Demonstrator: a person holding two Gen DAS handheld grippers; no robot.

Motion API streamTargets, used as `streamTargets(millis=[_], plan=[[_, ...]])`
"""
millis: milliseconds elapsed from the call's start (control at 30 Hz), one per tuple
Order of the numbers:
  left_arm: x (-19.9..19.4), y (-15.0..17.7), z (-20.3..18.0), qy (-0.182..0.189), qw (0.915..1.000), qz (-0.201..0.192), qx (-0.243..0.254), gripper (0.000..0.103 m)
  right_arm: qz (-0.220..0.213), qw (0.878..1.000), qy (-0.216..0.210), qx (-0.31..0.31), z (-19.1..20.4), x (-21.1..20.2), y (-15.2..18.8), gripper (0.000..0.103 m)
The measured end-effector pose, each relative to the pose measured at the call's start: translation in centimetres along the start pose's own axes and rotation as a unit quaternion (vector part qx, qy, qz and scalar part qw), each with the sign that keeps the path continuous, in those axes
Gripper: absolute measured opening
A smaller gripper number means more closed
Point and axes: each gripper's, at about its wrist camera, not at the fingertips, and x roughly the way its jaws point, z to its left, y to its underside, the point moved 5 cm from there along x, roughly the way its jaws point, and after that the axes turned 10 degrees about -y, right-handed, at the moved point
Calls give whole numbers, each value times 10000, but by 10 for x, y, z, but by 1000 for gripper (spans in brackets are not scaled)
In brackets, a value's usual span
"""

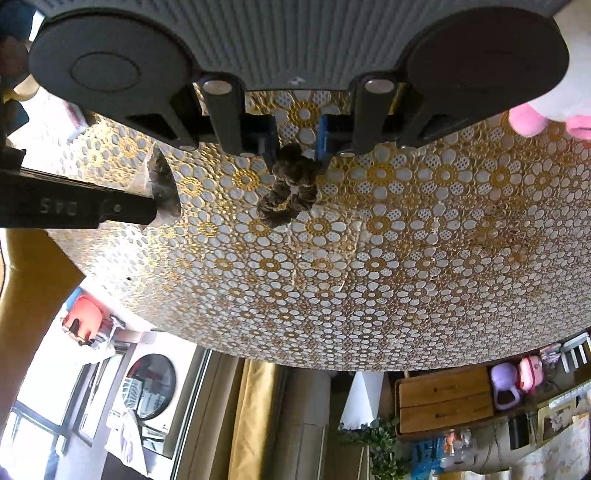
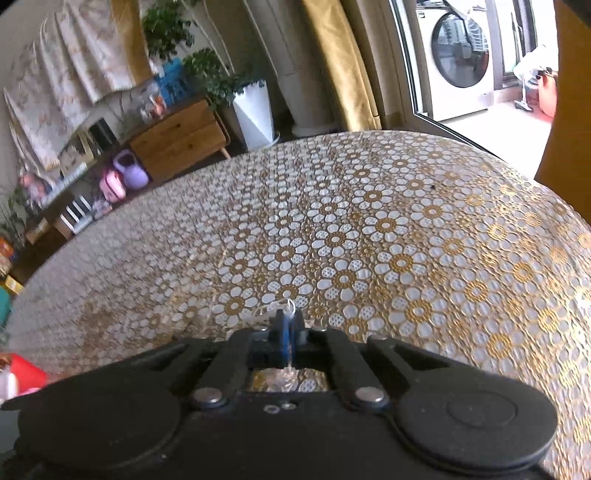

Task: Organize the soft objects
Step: 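Grasp the brown hair tie with left tool while right tool grasps the small clear bag, then carry the hair tie and small bag with both tools to the red box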

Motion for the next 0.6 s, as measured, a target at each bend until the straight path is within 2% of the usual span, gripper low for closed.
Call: streamTargets(millis=[300,600], plan=[[-50,1,8,309,9995,-96,-6,19,-247,9995,-84,-198,25,-59,9,0],[-108,10,29,618,9978,-171,148,19,-401,9981,-168,-444,67,-120,28,0]])
